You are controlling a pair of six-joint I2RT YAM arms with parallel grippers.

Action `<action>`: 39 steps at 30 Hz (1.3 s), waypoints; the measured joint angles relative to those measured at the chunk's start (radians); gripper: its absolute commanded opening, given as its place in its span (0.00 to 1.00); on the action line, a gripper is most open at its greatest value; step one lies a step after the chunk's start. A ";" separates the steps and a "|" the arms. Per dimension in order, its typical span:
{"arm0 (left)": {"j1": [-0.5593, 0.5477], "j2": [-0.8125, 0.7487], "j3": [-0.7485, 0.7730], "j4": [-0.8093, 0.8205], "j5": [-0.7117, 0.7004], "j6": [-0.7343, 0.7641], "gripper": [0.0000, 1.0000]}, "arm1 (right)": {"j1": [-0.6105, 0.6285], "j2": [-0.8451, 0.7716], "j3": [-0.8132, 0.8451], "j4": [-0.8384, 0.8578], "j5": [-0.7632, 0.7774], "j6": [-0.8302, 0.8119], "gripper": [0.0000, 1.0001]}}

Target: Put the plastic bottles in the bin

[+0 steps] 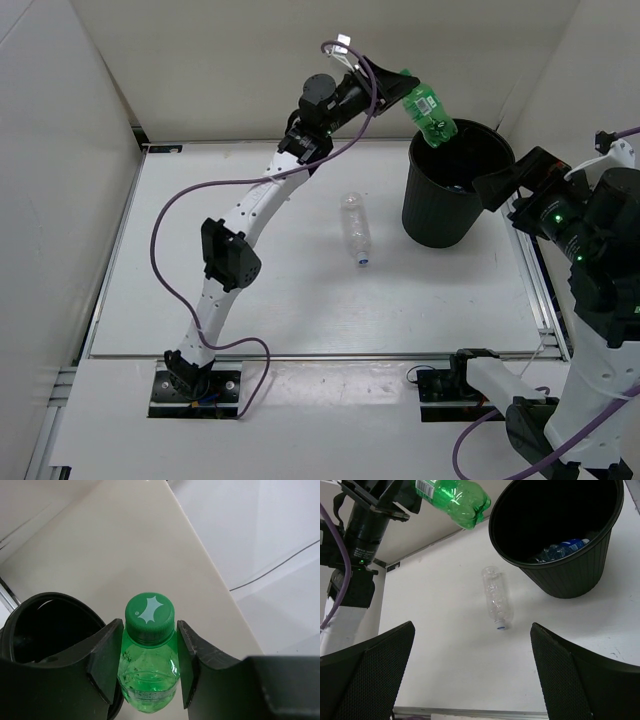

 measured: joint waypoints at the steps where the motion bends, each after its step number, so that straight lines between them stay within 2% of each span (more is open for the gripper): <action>1: -0.003 0.003 0.000 0.000 -0.011 0.003 0.10 | 0.000 -0.003 0.000 -0.002 0.000 -0.005 1.00; 16: -0.068 0.122 -0.003 0.002 -0.065 0.112 0.11 | 0.000 -0.011 0.019 -0.018 -0.003 -0.032 1.00; 17: -0.068 0.129 -0.005 -0.002 -0.065 0.119 0.18 | 0.000 -0.011 0.019 -0.018 -0.003 -0.032 1.00; 18: -0.068 0.133 -0.010 -0.011 -0.065 0.129 0.45 | 0.000 -0.011 0.019 -0.018 -0.003 -0.032 1.00; 20: -0.068 0.135 -0.021 -0.027 -0.066 0.146 0.87 | 0.000 -0.011 0.019 -0.018 -0.003 -0.032 1.00; 21: -0.068 0.135 -0.025 -0.035 -0.068 0.161 1.00 | 0.000 -0.011 0.019 -0.018 -0.004 -0.032 1.00; 24: -0.055 0.128 -0.032 -0.036 -0.064 0.154 1.00 | 0.000 -0.011 0.018 -0.017 -0.008 -0.032 1.00; 27: -0.019 0.060 -0.107 -0.061 -0.042 0.158 1.00 | 0.000 -0.011 0.016 -0.016 -0.010 -0.032 1.00; 31: 0.108 -0.203 -0.386 -0.127 0.000 0.267 1.00 | 0.000 -0.014 -0.003 -0.010 -0.025 -0.032 1.00; 36: 0.294 -0.440 -0.541 -0.179 0.160 0.334 1.00 | 0.000 -0.019 -0.079 0.010 -0.044 -0.030 1.00; 39: 0.330 -0.510 -0.675 -0.197 0.248 0.315 1.00 | 0.000 -0.016 -0.122 0.014 -0.067 -0.027 1.00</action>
